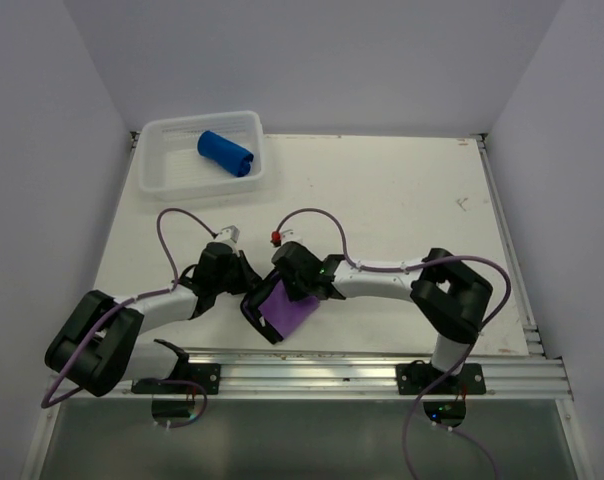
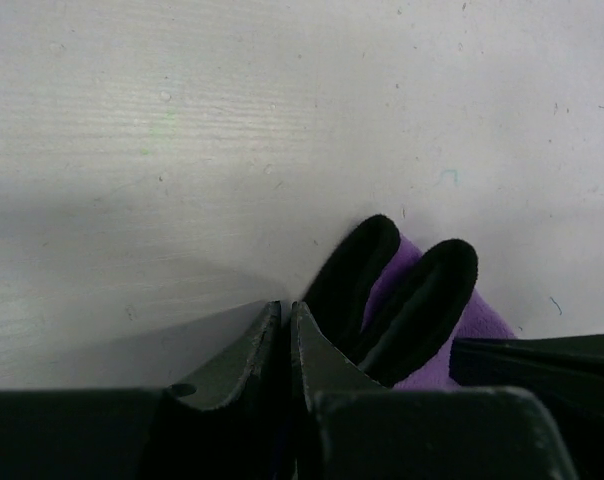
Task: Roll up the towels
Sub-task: Fold the towel
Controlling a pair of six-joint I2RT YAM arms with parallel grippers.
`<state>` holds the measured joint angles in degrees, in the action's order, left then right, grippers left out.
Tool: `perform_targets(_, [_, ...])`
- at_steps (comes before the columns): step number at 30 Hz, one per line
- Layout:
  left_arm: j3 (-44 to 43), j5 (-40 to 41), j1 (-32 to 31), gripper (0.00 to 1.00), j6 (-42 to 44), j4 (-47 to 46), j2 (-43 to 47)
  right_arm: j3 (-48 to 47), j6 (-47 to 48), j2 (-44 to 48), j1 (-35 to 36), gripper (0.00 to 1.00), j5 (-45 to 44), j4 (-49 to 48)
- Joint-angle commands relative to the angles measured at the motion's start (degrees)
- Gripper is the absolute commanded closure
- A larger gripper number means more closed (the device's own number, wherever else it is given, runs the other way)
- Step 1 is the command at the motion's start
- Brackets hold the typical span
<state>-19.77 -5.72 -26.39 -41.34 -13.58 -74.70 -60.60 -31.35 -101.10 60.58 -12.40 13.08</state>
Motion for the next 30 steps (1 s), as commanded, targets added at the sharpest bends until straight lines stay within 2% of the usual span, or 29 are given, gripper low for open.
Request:
perform_targets(1, [0.0,1.1,-0.3,0.86,0.8,3.1,0.3,-5.5,1.6,-2.1,-1.8,0.92,1.8,-4.0])
perform_targets(7, [0.3,0.4,-0.3,0.86,0.7,3.0,0.5,-10.3,3.7,-5.3,-3.7,0.92,2.7,-2.7])
perform_targets(15, [2.2,-1.5,-0.3,0.87,-0.5,2.5,3.0,-11.6,5.7,-5.7,-6.7,0.92,4.8,-0.5])
perform_targets(23, [2.9,0.8,-0.3,0.86,1.0,4.5,5.0,-5.0,4.4,8.3,-6.5,0.89,-0.2,4.5])
perform_targets(30, [3.2,0.1,-0.3,0.87,0.7,4.1,4.6,2.4,-0.8,14.0,-3.3,0.89,1.2,8.6])
